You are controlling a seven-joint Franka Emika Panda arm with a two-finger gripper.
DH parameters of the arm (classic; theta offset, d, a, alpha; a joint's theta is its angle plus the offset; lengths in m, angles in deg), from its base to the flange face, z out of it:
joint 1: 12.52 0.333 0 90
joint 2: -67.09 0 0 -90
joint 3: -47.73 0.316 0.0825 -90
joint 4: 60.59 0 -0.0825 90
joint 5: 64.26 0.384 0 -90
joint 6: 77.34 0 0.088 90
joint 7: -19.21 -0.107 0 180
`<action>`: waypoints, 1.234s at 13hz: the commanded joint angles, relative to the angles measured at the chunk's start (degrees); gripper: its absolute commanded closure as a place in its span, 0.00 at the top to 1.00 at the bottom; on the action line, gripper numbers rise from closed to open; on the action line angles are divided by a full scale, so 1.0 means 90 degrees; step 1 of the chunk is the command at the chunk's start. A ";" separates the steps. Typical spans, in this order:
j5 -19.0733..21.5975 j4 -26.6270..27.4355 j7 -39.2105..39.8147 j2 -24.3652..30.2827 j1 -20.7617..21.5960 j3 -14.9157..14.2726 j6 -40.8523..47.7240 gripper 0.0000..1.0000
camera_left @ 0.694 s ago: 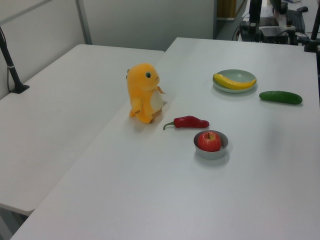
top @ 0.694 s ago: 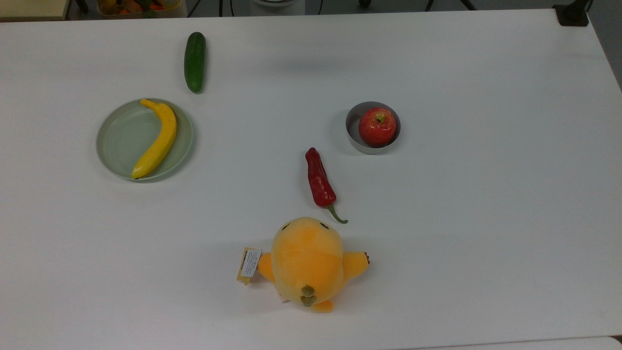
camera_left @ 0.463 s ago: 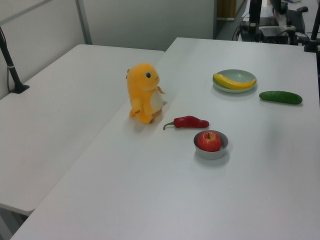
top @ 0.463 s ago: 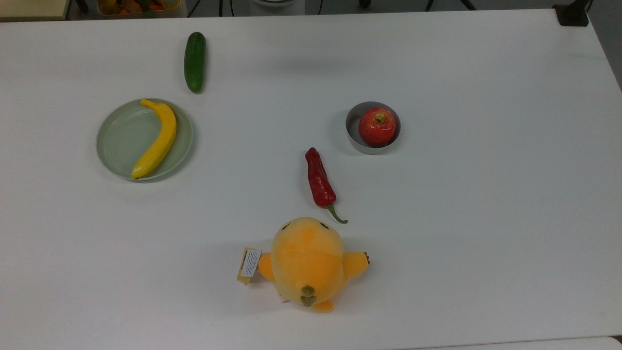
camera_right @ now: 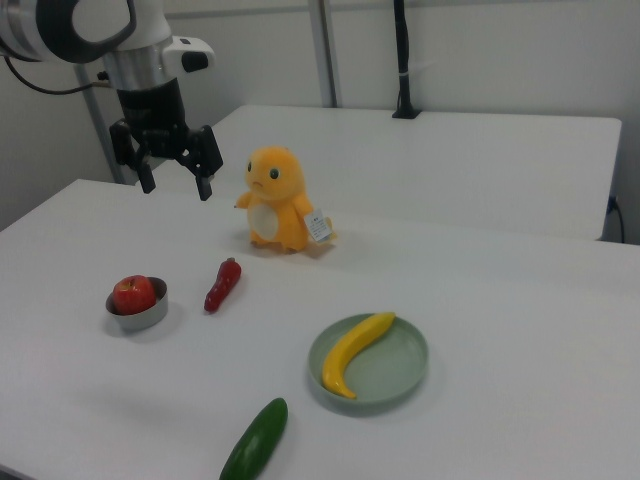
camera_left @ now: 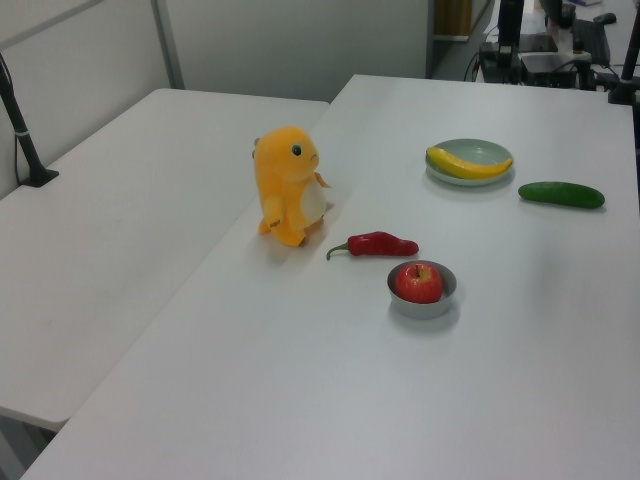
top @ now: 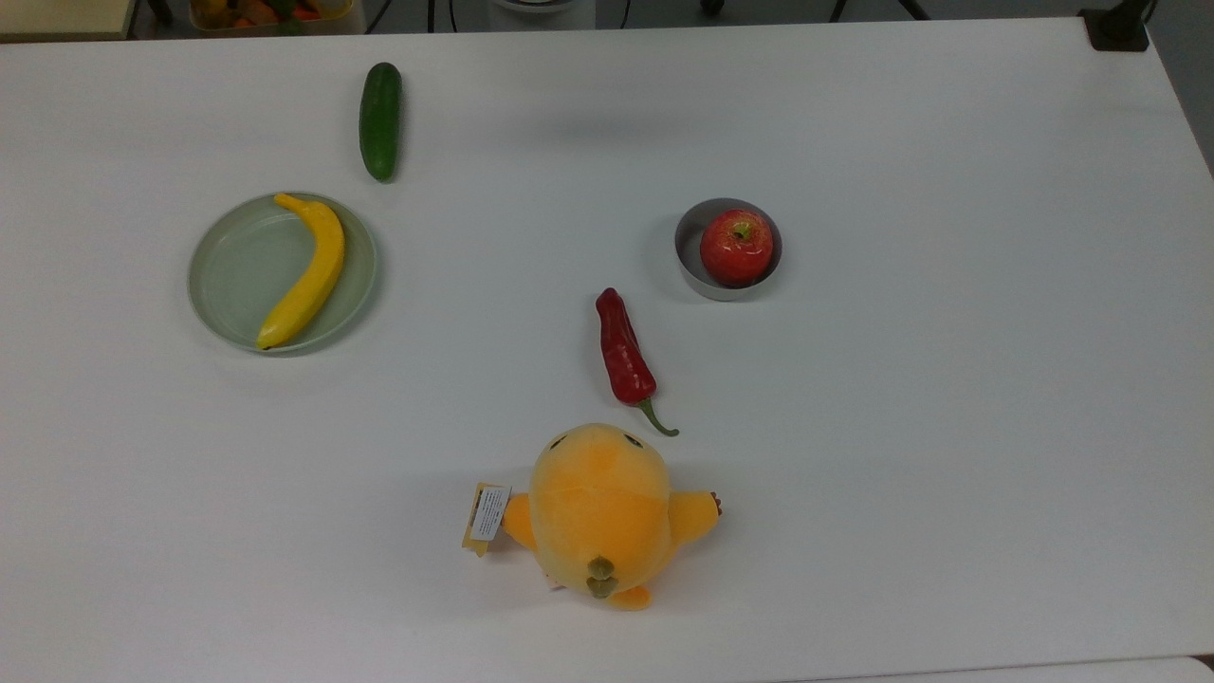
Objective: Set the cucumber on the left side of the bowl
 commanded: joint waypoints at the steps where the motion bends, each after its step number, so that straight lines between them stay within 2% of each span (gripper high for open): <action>1: 0.0050 -0.0006 0.0140 0.0013 0.0055 -0.0033 0.0248 1.00; 7: 0.0040 0.0149 0.0237 -0.0162 -0.0013 -0.0033 0.0825 1.00; 9: 0.0030 0.0267 0.0491 -0.0182 -0.0256 -0.0023 0.0854 1.00; 12: 0.0040 0.0540 0.0424 -0.0123 -0.0608 -0.0013 0.0844 1.00; 16: -0.0018 0.1155 0.0491 -0.0114 -0.1067 0.0026 0.0727 1.00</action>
